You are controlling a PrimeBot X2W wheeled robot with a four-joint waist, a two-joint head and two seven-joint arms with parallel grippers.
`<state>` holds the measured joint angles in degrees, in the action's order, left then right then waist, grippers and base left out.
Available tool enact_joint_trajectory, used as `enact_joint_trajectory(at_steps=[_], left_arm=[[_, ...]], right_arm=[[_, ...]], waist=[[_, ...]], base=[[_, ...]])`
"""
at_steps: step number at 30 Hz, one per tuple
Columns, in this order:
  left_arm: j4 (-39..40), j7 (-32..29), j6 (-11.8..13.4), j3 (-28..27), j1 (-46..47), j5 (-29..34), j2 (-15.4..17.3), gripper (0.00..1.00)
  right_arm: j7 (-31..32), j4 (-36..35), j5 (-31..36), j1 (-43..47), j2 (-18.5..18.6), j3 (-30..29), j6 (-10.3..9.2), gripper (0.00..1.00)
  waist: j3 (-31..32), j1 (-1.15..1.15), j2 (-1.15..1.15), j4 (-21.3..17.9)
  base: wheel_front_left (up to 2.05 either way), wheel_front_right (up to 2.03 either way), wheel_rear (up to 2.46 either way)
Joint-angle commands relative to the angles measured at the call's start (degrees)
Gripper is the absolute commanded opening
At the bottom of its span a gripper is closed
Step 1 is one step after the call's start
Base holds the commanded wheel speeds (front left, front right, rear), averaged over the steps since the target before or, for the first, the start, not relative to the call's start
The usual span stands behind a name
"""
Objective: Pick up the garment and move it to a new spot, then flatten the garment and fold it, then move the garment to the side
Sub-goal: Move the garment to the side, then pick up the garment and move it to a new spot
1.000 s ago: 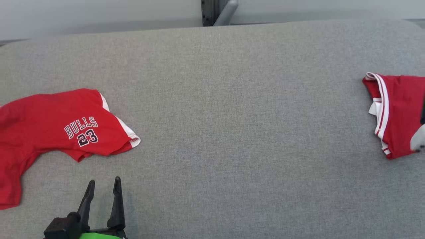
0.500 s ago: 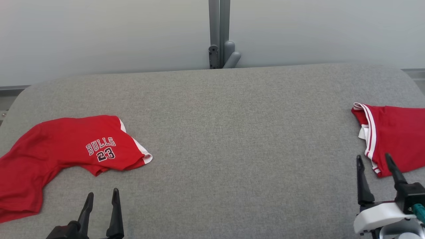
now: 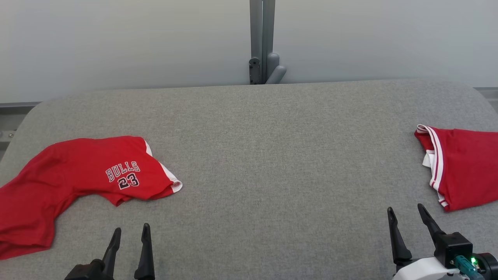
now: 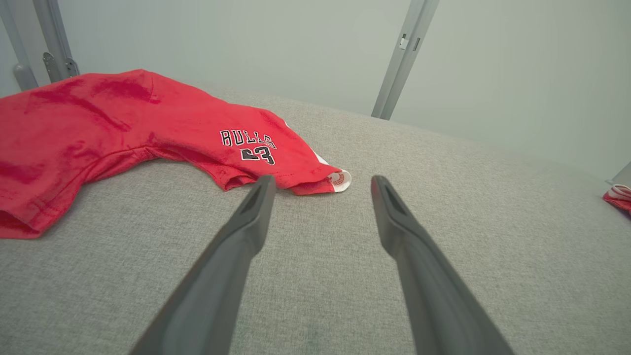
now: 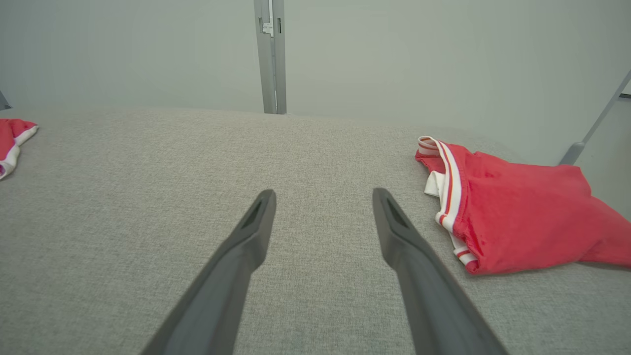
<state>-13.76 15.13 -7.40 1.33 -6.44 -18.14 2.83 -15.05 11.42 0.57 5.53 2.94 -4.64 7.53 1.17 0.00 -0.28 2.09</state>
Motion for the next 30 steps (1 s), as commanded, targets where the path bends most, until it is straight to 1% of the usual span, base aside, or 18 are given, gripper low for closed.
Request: enact_joint_trajectory(at_steps=[1, 8, 12, 16, 20, 21, 23, 26, 30], left_arm=[[-0.1, 0.0, -0.2, -0.2, 0.3, -0.3, 0.2, 1.0], [-0.4, 0.0, -0.2, 0.1, 0.7, -0.1, 0.2, 1.0], [-0.5, 0.0, -0.2, 0.5, 1.3, -0.1, 0.2, 1.0], [-0.5, 0.0, -0.2, 1.0, 1.6, -0.3, 0.2, 1.0], [-0.6, 0.0, -0.2, 0.0, 0.5, -0.4, 0.2, 1.0], [-0.6, 0.0, -0.2, 0.0, 0.5, -0.4, 0.2, 1.0], [-0.7, 0.0, -0.2, -0.9, -0.6, -0.4, 0.2, 1.0], [0.1, 0.0, -0.2, -2.3, -2.2, 0.0, 0.1, 1.0], [1.2, 0.0, -0.2, -3.6, -4.0, 0.0, 0.1, 1.0]], right_arm=[[-0.2, -0.2, -0.3, -0.1, 0.0, 0.0, -0.08, 1.0], [-0.2, -0.4, -0.4, -0.9, 0.0, 0.0, -0.08, 1.0], [-0.2, -1.2, -0.9, -1.0, 0.0, -0.8, -0.08, 1.0], [-0.2, -1.3, -1.8, 0.2, 0.0, -1.3, -0.07, 1.0], [-0.2, -0.9, -2.5, 0.0, 0.0, 0.7, -0.07, 1.0], [-0.2, -0.9, -2.5, 0.0, 0.0, 0.7, -0.07, 1.0], [-0.2, -0.7, -2.7, -0.8, 0.0, 2.2, -0.07, 1.0], [-0.2, -0.1, -2.8, -1.9, 0.1, 4.0, -0.08, 1.0], [-0.2, 0.5, -2.3, -2.6, 0.0, 5.4, -0.08, 1.0]], waist=[[0.0, 0.0, 0.28, 0.0], [-0.3, 0.0, 0.28, 0.2], [-0.4, 0.0, 0.28, 2.1], [0.0, 0.0, 0.28, 7.2], [0.5, 0.0, 0.28, 13.6], [0.5, 0.0, 0.28, 13.6], [0.7, 0.0, 0.28, 16.5], [1.0, 0.0, 0.28, 19.7], [1.1, 0.0, 0.28, 22.1]], base=[[0.0, 0.0, 0.0], [0.0, 0.0, 0.0], [0.0, 0.0, 0.0], [0.0, 0.0, 0.0], [0.0, 0.0, 0.0], [0.0, 0.0, 0.0], [0.0, 0.0, 0.0], [0.0, 0.0, 0.0], [0.0, 0.0, 0.0]])
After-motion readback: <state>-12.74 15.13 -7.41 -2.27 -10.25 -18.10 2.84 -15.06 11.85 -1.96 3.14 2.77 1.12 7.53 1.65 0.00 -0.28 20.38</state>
